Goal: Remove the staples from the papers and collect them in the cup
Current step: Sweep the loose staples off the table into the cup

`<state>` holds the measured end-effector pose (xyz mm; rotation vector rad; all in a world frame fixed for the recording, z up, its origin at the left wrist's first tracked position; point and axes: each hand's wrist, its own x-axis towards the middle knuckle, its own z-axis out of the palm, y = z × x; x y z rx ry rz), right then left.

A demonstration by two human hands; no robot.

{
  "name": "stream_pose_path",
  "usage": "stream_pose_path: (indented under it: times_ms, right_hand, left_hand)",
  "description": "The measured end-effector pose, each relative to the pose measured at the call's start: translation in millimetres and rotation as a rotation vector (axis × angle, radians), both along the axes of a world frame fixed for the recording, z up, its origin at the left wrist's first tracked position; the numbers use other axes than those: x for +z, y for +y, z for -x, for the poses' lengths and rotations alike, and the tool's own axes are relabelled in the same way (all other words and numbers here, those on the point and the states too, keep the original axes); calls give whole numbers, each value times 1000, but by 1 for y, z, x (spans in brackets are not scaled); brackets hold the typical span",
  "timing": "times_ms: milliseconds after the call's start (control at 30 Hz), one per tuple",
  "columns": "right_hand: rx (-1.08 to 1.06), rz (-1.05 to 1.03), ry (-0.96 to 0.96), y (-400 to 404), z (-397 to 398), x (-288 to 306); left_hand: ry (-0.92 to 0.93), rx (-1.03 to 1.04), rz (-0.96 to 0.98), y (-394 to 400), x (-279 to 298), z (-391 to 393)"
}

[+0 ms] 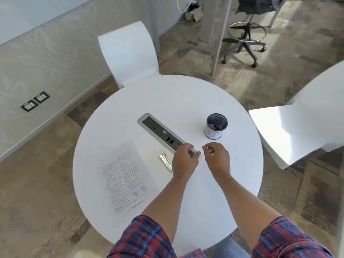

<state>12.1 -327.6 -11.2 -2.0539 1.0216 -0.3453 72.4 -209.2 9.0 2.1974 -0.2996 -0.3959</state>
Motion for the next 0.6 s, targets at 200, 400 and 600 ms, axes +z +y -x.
stream_pose_path:
  times_ms: [200, 400, 600]
  right_hand:
    - [-47, 96, -63, -53, -1, 9]
    - [14, 140, 26, -100, -6, 10]
    - [227, 108, 69, -123, -15, 10]
  left_hand:
    - [-15, -121, -43, -57, 4, -14]
    - [11, -187, -46, -103, 6, -31]
    - [18, -221, -155, -125, -2, -50]
